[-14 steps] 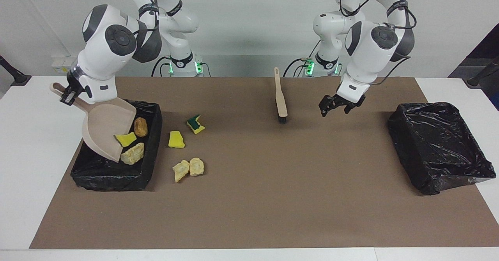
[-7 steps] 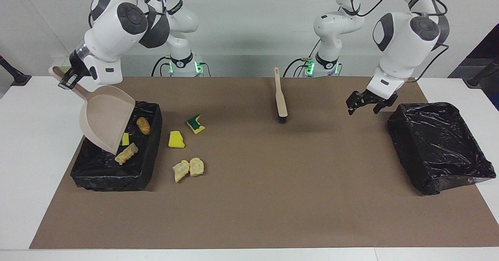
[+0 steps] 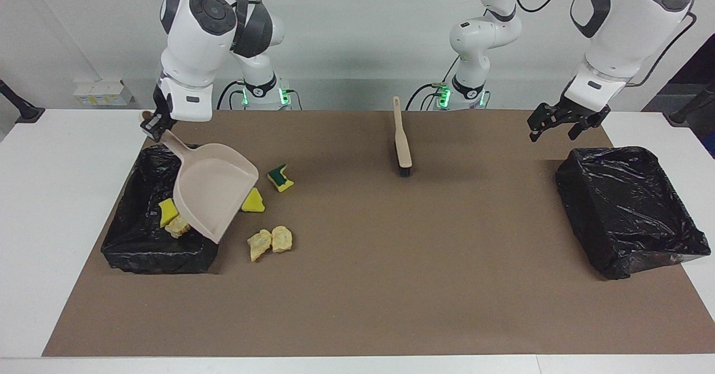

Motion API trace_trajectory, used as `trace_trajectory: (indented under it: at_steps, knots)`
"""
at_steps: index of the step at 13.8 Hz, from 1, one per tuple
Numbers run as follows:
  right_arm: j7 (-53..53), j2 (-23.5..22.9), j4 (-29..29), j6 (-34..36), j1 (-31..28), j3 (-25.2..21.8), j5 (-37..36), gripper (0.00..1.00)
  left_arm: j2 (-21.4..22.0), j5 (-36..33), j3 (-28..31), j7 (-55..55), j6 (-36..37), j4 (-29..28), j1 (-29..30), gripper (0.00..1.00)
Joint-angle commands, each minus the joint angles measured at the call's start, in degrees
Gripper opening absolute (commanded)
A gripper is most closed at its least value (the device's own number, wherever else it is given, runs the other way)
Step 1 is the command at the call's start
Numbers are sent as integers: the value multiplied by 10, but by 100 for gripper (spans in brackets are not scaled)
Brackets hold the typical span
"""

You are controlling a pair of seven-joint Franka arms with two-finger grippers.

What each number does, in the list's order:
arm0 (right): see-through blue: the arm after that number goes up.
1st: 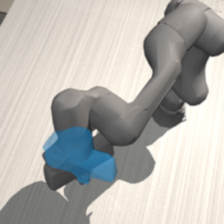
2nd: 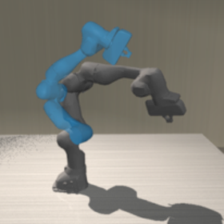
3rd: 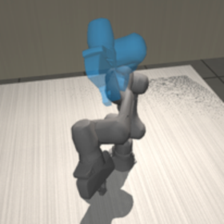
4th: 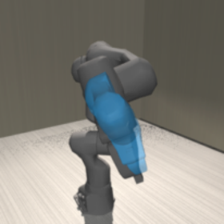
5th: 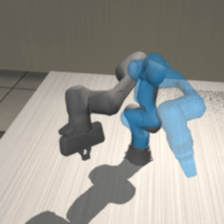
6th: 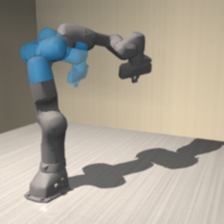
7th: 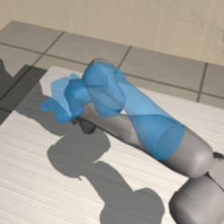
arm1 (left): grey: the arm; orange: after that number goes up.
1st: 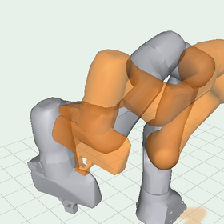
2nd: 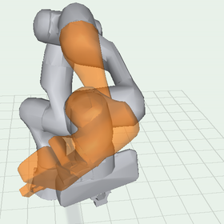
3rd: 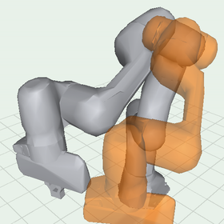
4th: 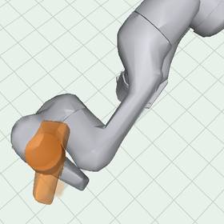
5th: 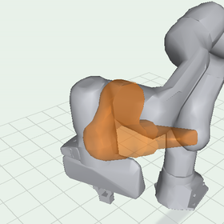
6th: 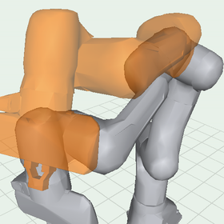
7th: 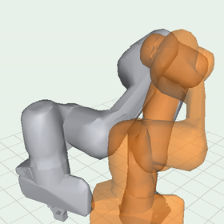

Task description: Sweep and dump trash in bin

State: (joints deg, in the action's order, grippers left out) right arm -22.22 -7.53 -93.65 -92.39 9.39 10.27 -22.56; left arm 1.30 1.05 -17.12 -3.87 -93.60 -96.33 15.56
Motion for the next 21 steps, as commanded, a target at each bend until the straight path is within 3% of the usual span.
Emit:
trace_trajectory:
  at_steps: [1, 3, 5, 10, 13, 16, 19, 21]
  knots:
    - [170, -70, 71, -16, 52, -1, 40, 0, 14, -10, -4, 6, 6, 6, 10, 100]
    - [286, -102, 98, -43, 82, 0, 100, 0, 14, -11, -5, -3, 3, 7, -1, 100]
    - [412, -160, 151, -50, 138, 0, 102, 0, 16, -10, 10, -6, 3, 6, -31, 100]
    - [638, -294, 262, -88, 241, -2, 106, 0, 27, -11, 123, -1, 19, -1, -178, 100]
    - [683, -305, 260, -124, 261, -1, 157, 0, 33, -29, 128, 9, 43, 6, -187, 100]
    - [714, -314, 243, -141, 281, -1, 161, 0, 40, -25, 128, 21, 36, -2, -184, 100]
    - [714, -310, 242, -136, 279, -2, 153, 43, 44, -21, 131, 27, 40, -11, -179, 100]
    - [712, -302, 242, -136, 273, -2, 153, 63, 51, 10, 133, 25, 23, -27, -178, 100]
